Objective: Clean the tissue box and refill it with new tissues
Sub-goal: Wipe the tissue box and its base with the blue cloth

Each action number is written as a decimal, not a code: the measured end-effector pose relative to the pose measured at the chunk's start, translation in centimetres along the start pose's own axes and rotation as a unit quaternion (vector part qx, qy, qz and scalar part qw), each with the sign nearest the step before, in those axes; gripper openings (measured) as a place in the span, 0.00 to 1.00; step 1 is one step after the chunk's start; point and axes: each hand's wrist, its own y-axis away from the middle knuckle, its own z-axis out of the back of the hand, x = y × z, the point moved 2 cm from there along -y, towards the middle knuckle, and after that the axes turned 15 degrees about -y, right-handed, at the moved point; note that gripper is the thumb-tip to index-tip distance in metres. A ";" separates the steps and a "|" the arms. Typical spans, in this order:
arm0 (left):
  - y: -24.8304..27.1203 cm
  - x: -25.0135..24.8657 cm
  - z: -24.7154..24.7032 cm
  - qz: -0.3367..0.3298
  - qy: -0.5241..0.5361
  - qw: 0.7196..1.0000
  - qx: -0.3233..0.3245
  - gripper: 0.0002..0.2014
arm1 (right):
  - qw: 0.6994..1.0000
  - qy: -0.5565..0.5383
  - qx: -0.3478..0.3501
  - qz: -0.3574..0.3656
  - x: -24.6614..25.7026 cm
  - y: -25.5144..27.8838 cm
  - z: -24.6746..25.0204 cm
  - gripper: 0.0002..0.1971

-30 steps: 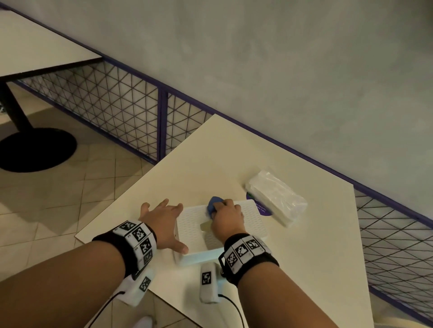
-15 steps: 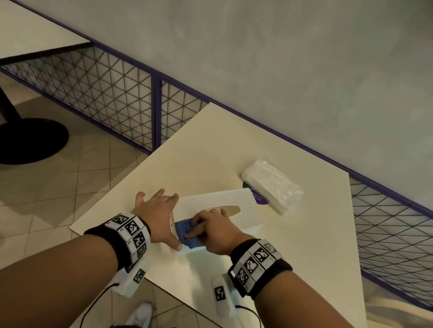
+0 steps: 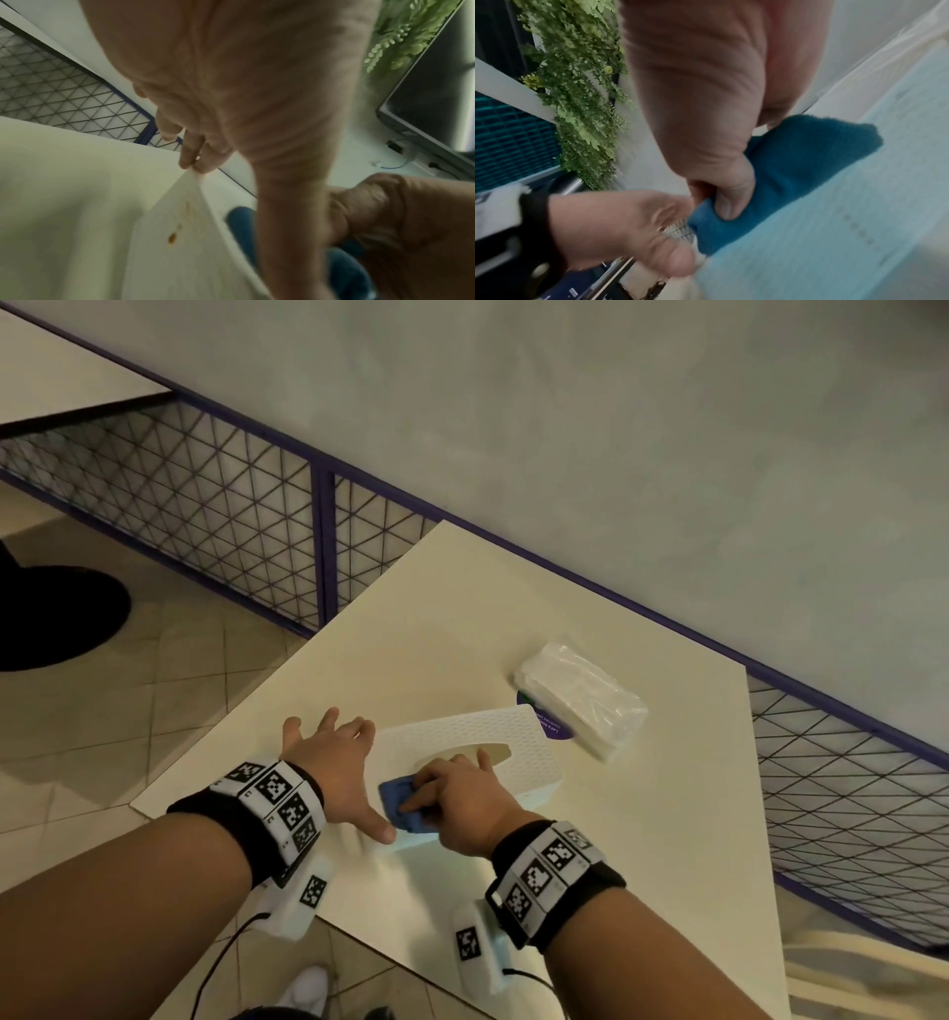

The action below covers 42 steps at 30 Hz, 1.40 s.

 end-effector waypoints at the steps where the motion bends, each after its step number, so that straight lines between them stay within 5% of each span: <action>1: -0.1 -0.2 0.2 0.008 -0.013 1.000 -0.001 0.68 | 1.000 0.001 -0.007 0.004 0.2 0.1 -0.4 0.21; 5: -0.1 -0.8 0.6 0.034 -0.036 0.999 0.002 0.68 | 0.997 -0.056 -0.050 -0.008 -2.7 1.9 0.1 0.22; 12: -0.3 -0.8 0.4 0.026 -0.011 0.999 0.016 0.69 | 0.965 -0.074 -0.192 -0.161 -11.0 5.1 3.4 0.21; 22: -0.5 -1.3 1.1 -0.017 -0.052 0.998 -0.005 0.65 | 0.993 -0.064 -0.103 -0.012 -2.4 2.6 -1.7 0.18; 30: -0.2 -1.8 1.5 -0.046 -0.052 0.998 0.002 0.63 | 0.952 -0.120 -0.219 -0.179 -11.6 5.5 3.0 0.16; 37: -0.5 -2.2 2.1 -0.041 -0.061 0.997 0.009 0.62 | 0.982 -0.061 -0.155 -0.094 -6.2 3.1 -0.1 0.19; 42: -0.5 -2.2 2.2 -0.043 -0.060 0.997 0.001 0.63 | 0.967 -0.112 -0.170 -0.155 -10.2 3.3 2.8 0.21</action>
